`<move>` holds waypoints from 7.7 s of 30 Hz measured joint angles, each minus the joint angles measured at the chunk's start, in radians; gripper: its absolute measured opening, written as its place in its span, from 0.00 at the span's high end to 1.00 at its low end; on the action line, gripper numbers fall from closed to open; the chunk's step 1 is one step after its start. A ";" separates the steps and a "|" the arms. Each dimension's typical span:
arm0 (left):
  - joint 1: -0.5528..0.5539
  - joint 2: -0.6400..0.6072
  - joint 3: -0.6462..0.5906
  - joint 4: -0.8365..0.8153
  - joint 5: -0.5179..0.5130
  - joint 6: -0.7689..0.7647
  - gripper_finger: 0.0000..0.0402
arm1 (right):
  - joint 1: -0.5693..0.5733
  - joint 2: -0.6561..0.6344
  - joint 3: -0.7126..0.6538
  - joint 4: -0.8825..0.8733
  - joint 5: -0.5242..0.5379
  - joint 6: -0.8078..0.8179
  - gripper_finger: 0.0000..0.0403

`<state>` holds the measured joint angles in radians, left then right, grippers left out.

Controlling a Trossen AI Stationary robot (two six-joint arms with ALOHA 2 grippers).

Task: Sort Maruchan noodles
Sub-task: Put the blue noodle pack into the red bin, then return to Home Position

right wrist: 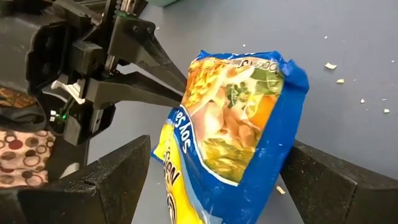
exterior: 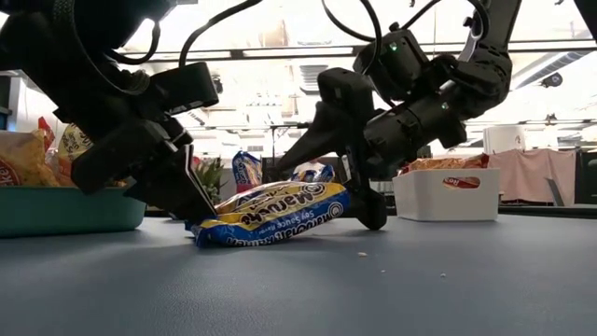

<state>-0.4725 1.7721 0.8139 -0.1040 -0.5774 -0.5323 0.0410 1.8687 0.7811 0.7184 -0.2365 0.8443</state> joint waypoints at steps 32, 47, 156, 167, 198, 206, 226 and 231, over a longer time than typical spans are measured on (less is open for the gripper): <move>0.001 -0.006 0.000 0.013 -0.070 0.048 0.90 | 0.011 -0.006 0.010 -0.004 0.024 -0.028 0.78; -0.046 -0.119 0.000 -0.071 -0.259 0.108 0.90 | 0.002 -0.059 0.010 -0.012 0.019 -0.087 0.82; -0.095 -0.581 -0.123 -0.043 -0.485 0.512 0.90 | -0.526 0.391 1.542 -1.633 0.264 -0.604 0.74; -0.093 -0.581 -0.123 -0.030 -0.486 0.512 0.90 | -0.530 0.325 1.559 -1.847 0.330 -0.753 0.83; -0.212 -1.170 -0.438 0.159 -0.435 0.575 0.90 | -0.021 -0.815 -0.170 -0.480 0.239 -0.939 0.98; -0.211 -1.372 -0.547 0.160 -0.435 0.605 0.90 | -0.021 -1.089 -0.401 -0.430 0.240 -0.930 0.98; -0.211 -1.767 -0.729 0.165 -0.431 0.627 0.90 | -0.022 -1.689 -0.769 -0.383 0.267 -0.998 0.98; -0.211 -1.768 -0.735 0.165 -0.425 0.602 0.90 | -0.021 -1.792 -0.768 -0.443 0.252 -1.013 0.98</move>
<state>-0.6830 0.0040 0.0792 0.0608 -1.0027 0.0696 0.0196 0.0768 0.0128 0.2749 0.0157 -0.1688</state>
